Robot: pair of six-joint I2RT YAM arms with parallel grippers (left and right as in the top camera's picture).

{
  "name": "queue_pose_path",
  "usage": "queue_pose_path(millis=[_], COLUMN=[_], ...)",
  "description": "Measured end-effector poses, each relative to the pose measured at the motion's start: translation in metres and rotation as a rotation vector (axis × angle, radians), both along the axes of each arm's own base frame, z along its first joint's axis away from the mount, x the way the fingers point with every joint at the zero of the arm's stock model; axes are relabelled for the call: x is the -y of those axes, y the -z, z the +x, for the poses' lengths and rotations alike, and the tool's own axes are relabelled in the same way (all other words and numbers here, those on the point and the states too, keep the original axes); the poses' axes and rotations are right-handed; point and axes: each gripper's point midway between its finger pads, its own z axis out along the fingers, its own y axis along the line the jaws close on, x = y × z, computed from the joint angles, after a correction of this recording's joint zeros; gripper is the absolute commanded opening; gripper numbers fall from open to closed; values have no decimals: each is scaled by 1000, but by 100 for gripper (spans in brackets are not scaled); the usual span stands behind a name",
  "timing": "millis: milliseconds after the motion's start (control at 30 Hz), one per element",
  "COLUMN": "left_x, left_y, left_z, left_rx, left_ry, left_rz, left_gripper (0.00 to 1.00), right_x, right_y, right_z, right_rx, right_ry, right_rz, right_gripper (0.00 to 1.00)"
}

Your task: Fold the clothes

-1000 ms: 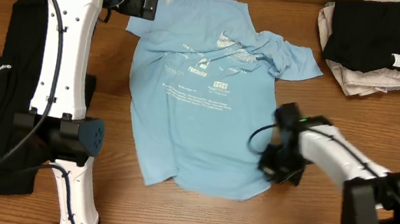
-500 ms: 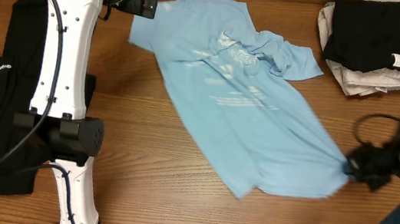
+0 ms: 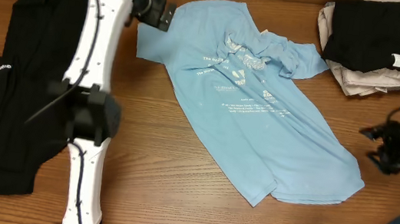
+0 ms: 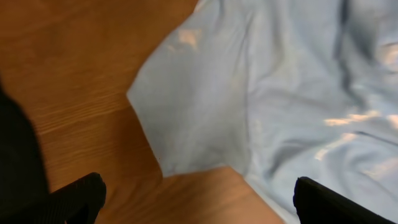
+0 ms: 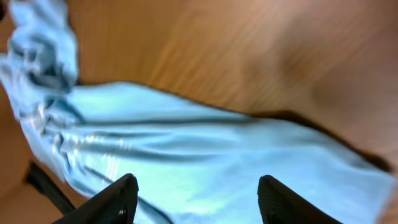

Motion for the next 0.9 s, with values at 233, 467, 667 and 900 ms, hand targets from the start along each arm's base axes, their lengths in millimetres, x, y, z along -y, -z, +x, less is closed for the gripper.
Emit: queue_pose_path(millis=[233, 467, 667, 900], left_x=[-8, -24, -30, -31], left_y=[76, 84, 78, 79], left_z=[19, 29, 45, 65], left_rx=[-71, -44, 31, 110], left_ry=[-4, 37, 102, 114], left_rz=[30, 58, 103, 118], left_gripper=[100, 100, 100, 95], right_x=[-47, -80, -104, -114], right_y=[2, 2, 4, 6], right_z=[23, 41, 46, 46], right_rx=[19, 66, 71, 64], right_ry=[-200, -323, -405, -444], right_rz=[-84, -136, -181, -212], right_gripper=[67, 67, 65, 61])
